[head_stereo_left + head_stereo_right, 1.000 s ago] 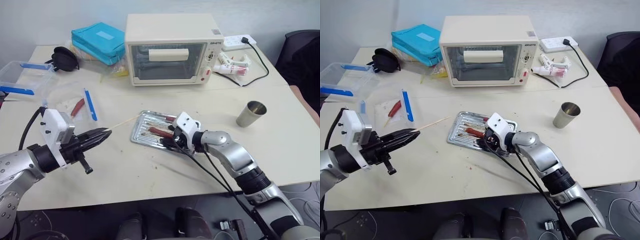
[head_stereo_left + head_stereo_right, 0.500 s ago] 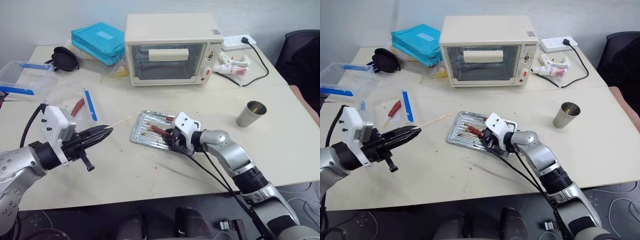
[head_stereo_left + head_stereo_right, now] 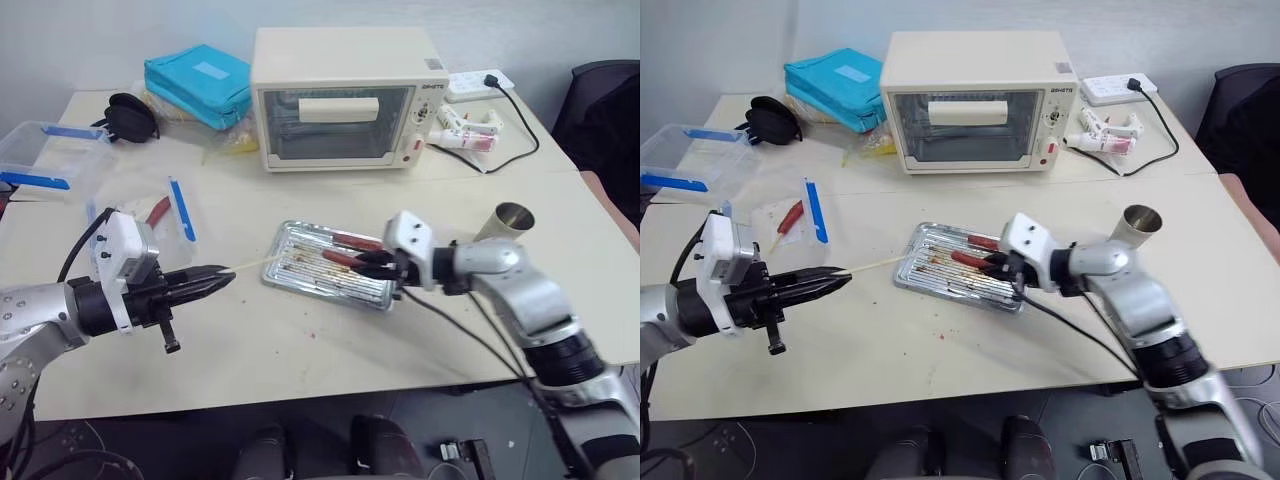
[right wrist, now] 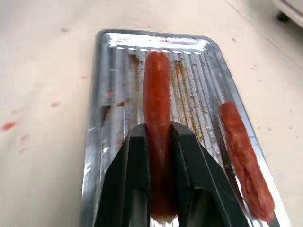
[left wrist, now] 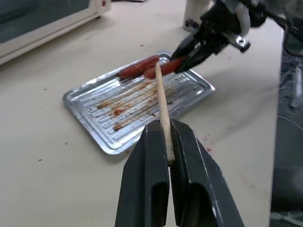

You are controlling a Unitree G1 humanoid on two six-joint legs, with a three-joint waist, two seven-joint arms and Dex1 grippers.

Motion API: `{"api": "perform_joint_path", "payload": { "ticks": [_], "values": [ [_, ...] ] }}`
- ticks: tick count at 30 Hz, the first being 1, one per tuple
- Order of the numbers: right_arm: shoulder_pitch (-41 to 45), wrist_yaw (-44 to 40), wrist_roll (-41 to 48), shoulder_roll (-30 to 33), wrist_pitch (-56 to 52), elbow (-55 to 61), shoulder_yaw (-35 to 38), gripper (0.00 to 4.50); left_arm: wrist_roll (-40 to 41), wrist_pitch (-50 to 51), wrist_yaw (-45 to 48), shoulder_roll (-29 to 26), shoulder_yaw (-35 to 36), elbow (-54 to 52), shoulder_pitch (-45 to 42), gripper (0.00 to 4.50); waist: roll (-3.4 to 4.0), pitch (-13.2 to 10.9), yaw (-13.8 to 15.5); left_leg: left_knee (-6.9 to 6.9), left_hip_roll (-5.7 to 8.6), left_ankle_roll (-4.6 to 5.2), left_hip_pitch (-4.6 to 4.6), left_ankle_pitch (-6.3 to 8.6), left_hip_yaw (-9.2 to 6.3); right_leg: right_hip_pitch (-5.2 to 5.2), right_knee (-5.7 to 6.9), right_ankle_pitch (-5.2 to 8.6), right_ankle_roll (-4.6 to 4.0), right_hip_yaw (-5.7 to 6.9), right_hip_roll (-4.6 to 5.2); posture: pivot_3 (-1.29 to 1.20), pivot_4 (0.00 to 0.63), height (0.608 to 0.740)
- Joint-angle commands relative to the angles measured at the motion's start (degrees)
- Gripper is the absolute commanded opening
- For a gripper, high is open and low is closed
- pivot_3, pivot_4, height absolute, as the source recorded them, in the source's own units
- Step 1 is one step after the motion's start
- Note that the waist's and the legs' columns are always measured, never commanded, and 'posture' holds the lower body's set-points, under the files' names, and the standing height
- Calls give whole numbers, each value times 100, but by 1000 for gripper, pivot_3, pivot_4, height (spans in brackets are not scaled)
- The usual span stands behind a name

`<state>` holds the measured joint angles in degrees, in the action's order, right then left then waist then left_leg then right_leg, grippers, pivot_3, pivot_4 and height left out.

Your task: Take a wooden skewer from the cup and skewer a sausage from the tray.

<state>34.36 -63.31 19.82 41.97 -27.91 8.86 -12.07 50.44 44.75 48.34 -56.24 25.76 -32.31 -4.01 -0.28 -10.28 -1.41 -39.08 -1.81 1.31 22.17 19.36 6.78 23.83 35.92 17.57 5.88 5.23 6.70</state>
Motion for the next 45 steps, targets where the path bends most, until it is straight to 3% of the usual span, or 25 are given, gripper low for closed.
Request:
{"api": "perform_joint_path", "payload": {
  "ticks": [1, 7, 15, 45],
  "values": [
    [-2, -1207, 764, 501, 133, 272, 545, 269, 338, 91, 482, -227, -30, 234, -292, 0, 0, 0, -2, 0, -1, 1, -4, 1, 0, -6, -3, 0, 0, 6, -1, 0, 150, 740],
    [137, -2049, 1370, 882, -142, 99, 892, 269, 689, 383, 998, -509, -356, 396, -834, 0, -1, 0, -17, 0, -4, 1, -10, 1, 0, -11, 0, 0, 0, 9, -1, 0, 150, 740],
    [269, -1801, 1644, 703, -526, 240, 921, 269, 985, 598, 1004, -455, -748, 308, -1466, 0, -1, 0, -2, -4, -1, 1, -9, 0, -2, -12, 1, 0, 0, 5, 1, 0, 150, 740],
    [-46, -1780, 1874, 734, -699, 783, 971, 269, 647, 430, 1133, -477, -855, 445, -1640, 0, -2, 0, 16, -10, 1, 1, -9, 0, -1, -12, 5, 0, 1, 32, -2, 0, 150, 740]
  ]
}}
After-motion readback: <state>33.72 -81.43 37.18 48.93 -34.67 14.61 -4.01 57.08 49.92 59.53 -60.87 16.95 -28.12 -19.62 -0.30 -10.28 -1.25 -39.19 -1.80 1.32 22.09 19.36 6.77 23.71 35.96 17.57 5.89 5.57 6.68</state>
